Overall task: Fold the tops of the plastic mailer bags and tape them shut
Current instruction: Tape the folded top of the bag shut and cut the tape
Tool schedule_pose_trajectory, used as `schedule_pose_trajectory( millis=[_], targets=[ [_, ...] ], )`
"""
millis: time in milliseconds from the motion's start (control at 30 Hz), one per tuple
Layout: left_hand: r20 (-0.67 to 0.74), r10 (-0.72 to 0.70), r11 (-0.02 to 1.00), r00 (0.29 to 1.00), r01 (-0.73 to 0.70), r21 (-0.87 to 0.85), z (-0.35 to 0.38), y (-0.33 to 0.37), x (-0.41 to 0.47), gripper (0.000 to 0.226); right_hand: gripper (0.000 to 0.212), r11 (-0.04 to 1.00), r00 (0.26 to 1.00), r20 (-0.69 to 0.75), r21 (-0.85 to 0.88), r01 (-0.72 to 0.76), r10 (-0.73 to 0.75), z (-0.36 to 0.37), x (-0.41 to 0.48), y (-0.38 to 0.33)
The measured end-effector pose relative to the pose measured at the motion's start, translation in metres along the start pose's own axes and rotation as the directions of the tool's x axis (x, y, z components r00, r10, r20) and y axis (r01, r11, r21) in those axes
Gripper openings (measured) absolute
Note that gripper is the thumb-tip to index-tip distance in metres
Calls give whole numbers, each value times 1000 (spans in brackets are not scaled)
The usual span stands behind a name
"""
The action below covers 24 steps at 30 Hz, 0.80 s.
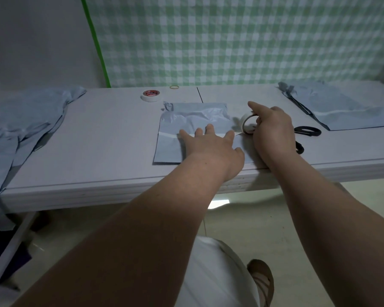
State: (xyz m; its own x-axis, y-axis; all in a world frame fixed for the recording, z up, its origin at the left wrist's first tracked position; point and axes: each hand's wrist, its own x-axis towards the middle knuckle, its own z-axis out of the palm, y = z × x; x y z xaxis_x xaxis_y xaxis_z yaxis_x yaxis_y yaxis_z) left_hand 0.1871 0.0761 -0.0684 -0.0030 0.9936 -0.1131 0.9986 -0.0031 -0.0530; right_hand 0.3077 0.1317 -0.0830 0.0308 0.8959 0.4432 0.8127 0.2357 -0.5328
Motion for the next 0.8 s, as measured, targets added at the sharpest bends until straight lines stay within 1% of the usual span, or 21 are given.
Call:
schedule_pose_trajectory(
  millis=[200,433,567,733,767,800],
  targets=[
    [47,-20,1000,999,20,-14,-5,3,0,54,54,1000,1000,6,6,13,-13,1,1,1],
    [28,-37,999,999,37,-13,-4,6,-1,54,48,1000,999,24,-3,31,-30,1,3,1],
    [30,-58,993,998,61,-97,1,5,-1,53,50,999,997,67,-27,43,-41,2,3,0],
    [100,-85,982,991,100,-158,-3,8,0,52,56,999,996,83,-23,44,-42,2,4,2],
    [91,-98,979,991,112,-171,-6,7,1,52,56,999,996,75,-15,42,-40,2,3,1],
    [45,-115,975,992,121,-188,-8,6,4,51,55,999,997,65,-7,43,-43,1,3,0]
  ],
)
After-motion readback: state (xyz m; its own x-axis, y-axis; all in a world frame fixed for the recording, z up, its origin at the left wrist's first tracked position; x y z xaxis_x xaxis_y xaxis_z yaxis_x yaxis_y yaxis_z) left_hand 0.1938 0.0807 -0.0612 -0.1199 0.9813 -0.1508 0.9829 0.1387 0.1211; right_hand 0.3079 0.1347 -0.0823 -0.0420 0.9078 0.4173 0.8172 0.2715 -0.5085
